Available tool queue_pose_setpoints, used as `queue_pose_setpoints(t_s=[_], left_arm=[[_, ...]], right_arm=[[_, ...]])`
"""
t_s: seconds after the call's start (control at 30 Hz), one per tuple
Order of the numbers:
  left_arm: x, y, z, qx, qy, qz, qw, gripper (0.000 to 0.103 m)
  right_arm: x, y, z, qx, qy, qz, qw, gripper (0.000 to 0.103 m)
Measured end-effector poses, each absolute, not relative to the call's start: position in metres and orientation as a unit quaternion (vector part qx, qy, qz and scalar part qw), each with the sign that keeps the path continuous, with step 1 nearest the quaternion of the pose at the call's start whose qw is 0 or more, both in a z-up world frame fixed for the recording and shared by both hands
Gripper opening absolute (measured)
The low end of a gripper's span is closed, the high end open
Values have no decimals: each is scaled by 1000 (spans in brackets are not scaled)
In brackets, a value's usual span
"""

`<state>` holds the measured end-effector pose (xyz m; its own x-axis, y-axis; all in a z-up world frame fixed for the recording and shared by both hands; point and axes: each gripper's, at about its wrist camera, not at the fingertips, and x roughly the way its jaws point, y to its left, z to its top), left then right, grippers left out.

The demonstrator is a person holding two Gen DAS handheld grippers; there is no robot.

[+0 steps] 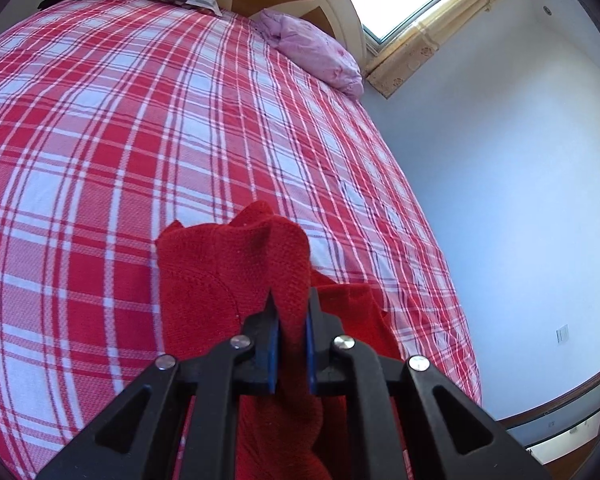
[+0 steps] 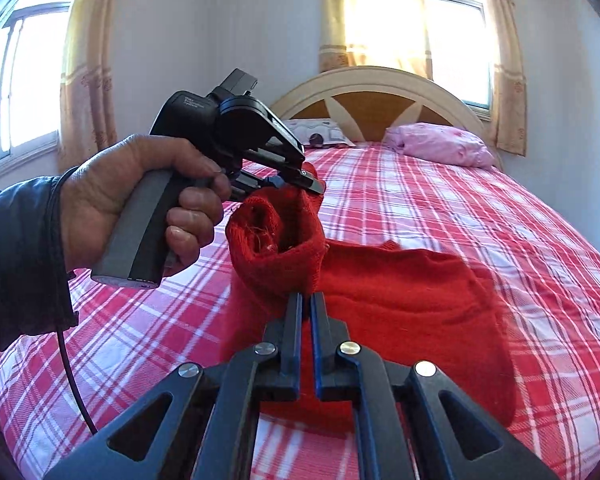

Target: Fold small clothes

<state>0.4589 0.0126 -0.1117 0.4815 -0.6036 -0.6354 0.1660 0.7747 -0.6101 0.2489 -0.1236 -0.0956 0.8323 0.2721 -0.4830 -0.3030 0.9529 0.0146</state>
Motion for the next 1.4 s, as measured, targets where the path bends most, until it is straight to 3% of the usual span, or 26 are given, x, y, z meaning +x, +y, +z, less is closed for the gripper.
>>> queue_pose_setpoints(t_s=[0.37, 0.4, 0.43, 0.47, 0.5, 0.53, 0.83, 0.9, 0.93, 0.97, 1.4], left_arm=[[463, -36, -121, -214, 474, -238, 820, 10], [464, -35, -122, -215, 476, -237, 819, 10], [463, -35, -123, -217, 476, -237, 819, 10], [463, -34, -124, -219, 477, -237, 818, 10], [463, -33, -124, -220, 477, -237, 817, 10], [463, -34, -124, -221, 478, -237, 816, 10], [459, -47, -119, -187, 493, -246, 813, 10], [459, -50, -119, -177, 499, -247, 812, 10], [458, -51, -119, -173, 501, -249, 811, 10], [457, -53, -118, -167, 503, -251, 810, 10], [454, -85, -99, -169, 484, -289, 808, 10]], right_arm=[[259, -174, -108, 55, 312, 160, 935, 0], [259, -173, -110, 66, 320, 170, 930, 4], [259, -172, -112, 80, 330, 184, 922, 25], [260, -171, -115, 95, 338, 202, 914, 64], [259, -172, -115, 112, 336, 213, 911, 76], [258, -173, -115, 138, 324, 227, 908, 79], [274, -151, -113, 132, 335, 227, 905, 78], [276, -141, -109, 120, 330, 233, 907, 60], [278, -135, -108, 104, 328, 229, 910, 27], [282, -134, -109, 101, 333, 226, 910, 15], [258, -208, -98, 176, 303, 189, 917, 13]])
